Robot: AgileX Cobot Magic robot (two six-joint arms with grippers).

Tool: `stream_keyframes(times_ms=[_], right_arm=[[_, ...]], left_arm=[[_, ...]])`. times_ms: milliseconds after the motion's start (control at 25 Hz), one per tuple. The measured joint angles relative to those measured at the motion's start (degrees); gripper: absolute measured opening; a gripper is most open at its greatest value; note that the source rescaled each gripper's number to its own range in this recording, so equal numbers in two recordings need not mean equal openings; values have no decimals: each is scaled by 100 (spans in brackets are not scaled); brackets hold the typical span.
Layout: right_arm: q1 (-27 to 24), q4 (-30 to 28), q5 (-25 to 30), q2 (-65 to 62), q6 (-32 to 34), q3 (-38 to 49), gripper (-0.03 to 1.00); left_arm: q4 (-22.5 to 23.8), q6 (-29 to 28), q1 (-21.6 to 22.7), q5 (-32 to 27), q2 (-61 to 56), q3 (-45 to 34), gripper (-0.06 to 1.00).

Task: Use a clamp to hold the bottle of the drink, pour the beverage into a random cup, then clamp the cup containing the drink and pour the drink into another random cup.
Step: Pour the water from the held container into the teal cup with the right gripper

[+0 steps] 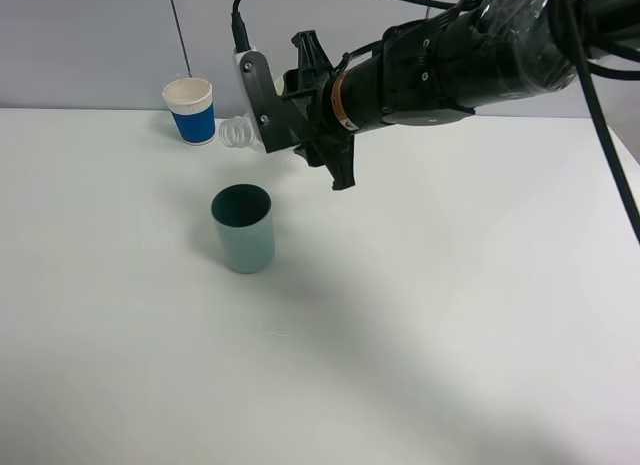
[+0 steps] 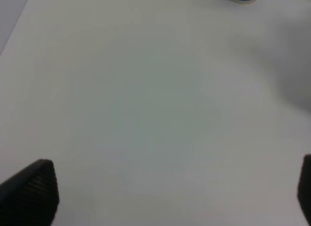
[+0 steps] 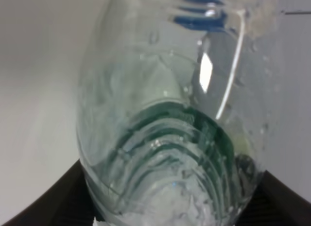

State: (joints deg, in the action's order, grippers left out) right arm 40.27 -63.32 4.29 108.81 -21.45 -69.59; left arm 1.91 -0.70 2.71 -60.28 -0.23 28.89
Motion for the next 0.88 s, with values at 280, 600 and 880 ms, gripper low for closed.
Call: stream_keyframes(times_ms=[280, 600, 880], right_arm=[[12, -822, 170, 0, -5, 0, 0], [18, -1330, 284, 0, -5, 0, 0], [58, -1543, 285, 0, -5, 0, 0]], left_arm=[[0, 0, 0, 0, 0, 0, 100], [0, 0, 0, 0, 0, 0, 100], [0, 0, 0, 0, 0, 0, 100]])
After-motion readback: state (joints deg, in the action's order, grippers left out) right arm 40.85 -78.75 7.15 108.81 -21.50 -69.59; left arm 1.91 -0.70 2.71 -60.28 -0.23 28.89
